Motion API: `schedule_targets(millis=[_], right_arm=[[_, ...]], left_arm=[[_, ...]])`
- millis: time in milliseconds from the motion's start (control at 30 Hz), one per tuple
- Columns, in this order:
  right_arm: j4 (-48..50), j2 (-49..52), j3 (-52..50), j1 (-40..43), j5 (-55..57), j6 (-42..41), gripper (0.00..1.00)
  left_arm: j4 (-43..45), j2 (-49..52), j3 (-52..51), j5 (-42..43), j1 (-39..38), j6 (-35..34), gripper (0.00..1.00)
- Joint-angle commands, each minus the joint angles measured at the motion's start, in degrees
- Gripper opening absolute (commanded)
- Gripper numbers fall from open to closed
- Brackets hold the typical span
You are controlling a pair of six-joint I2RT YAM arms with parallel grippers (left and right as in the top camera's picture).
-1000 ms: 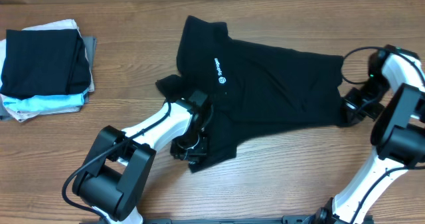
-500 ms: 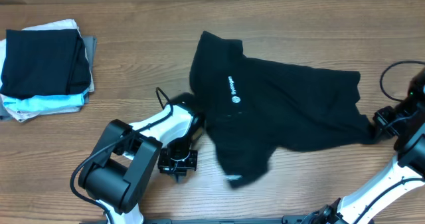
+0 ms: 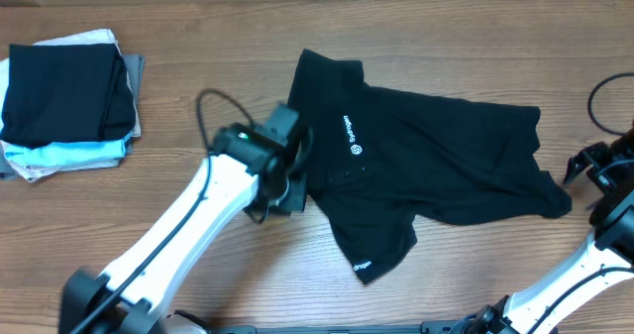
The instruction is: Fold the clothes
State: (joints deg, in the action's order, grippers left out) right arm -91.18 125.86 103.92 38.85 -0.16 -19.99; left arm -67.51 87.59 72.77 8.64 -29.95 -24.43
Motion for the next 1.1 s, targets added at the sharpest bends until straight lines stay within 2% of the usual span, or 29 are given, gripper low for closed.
schedule_targets(millis=[0, 100, 233, 267, 333, 367, 467, 567, 767, 967, 1067], right_arm=[[-0.5, -1.6, 4.7, -0.3, -11.8, 7.3, 0.66], [-1.5, -1.6, 6.3, -0.3, -14.5, 9.4, 0.65], [-1.6, -1.6, 5.8, -0.5, -14.3, 9.4, 0.52], [-1.5, -1.6, 5.6, -0.5, -14.3, 9.4, 0.46], [-1.3, -1.6, 4.6, -0.8, -14.3, 9.4, 0.24], [-1.3, -1.6, 4.0, -0.9, -14.2, 9.4, 0.17], [-0.4, -1.6, 1.5, -1.0, -12.4, 9.3, 0.06], [2.3, -1.6, -1.3, -1.0, -9.1, 6.8, 0.05], [8.0, -1.6, -5.3, -0.9, -8.3, 6.0, 0.05], [10.0, -1.6, -6.5, -0.9, -8.5, 4.8, 0.04], [9.8, -1.6, -6.5, -0.9, -8.5, 4.8, 0.04]], left_arm=[[1.8, -0.2, 3.4, 2.0, 0.3, 2.2, 0.04], [3.1, 1.4, 3.5, 8.0, 0.2, 4.1, 0.04], [3.0, 6.9, 3.1, 14.7, -2.2, 10.1, 0.04], [3.1, 8.7, 3.1, 15.6, -3.4, 11.4, 0.04], [3.6, 12.7, 3.1, 16.5, -6.7, 13.2, 0.04], [4.0, 14.6, 3.1, 16.4, -8.4, 13.4, 0.04], [6.7, 20.3, 3.1, 16.4, -13.1, 13.5, 0.04], [9.3, 25.0, 3.1, 16.3, -15.8, 11.5, 0.04], [10.6, 30.4, 3.1, 16.7, -15.8, 8.5, 0.04], [10.8, 31.1, 3.1, 17.4, -15.8, 8.9, 0.04], [11.0, 31.1, 3.2, 19.2, -16.1, 12.2, 0.04]])
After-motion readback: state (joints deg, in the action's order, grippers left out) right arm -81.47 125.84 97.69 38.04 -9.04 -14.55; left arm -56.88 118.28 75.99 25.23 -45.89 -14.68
